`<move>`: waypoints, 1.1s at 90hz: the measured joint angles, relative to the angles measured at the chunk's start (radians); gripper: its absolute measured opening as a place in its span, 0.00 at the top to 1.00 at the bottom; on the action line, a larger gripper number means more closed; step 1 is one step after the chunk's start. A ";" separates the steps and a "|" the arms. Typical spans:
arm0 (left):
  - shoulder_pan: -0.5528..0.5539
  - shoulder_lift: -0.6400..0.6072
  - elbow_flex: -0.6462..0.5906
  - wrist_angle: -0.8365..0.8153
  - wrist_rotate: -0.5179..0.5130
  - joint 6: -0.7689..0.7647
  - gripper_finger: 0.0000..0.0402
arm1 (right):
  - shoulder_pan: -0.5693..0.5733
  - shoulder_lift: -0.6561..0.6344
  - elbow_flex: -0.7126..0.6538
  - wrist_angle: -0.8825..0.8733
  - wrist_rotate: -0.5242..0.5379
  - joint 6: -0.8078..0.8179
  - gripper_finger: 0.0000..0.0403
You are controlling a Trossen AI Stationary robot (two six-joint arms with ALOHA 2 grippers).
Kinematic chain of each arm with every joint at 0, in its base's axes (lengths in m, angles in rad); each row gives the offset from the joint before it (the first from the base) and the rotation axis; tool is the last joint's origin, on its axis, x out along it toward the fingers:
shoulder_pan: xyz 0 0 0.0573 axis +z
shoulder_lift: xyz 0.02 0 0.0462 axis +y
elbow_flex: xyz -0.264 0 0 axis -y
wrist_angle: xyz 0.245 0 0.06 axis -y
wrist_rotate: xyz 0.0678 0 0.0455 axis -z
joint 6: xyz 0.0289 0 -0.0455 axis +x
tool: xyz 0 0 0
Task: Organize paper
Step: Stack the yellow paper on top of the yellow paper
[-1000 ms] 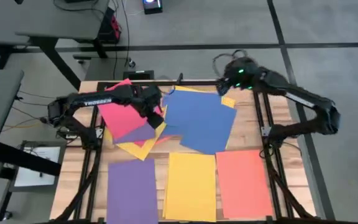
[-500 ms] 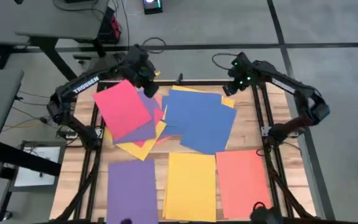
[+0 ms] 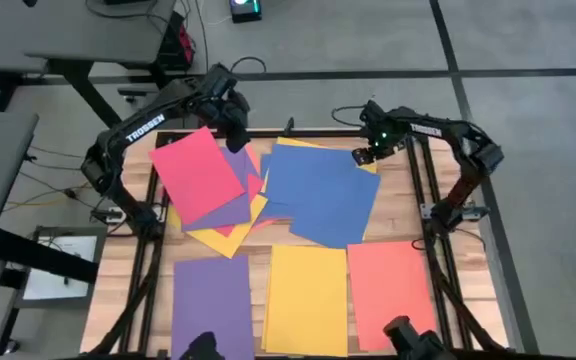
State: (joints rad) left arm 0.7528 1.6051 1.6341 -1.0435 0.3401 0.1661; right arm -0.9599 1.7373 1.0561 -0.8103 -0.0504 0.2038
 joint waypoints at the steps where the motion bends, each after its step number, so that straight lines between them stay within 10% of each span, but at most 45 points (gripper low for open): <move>1: 0.000 0.000 0.000 0.000 0.000 -0.004 0.70 | -0.002 0.009 -0.001 0.000 0.000 -0.001 0.51; 52: -0.010 0.000 0.000 -0.012 -0.002 -0.107 0.70 | -0.060 -0.024 0.008 0.080 0.109 -0.079 0.52; 99: -0.042 -0.001 -0.001 -0.028 -0.002 -0.126 0.70 | -0.039 0.142 0.011 0.071 0.001 -0.074 0.52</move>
State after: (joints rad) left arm 0.7107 1.6043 1.6333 -1.0715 0.3379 0.0402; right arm -0.9994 1.8790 1.0667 -0.7395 -0.0494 0.1303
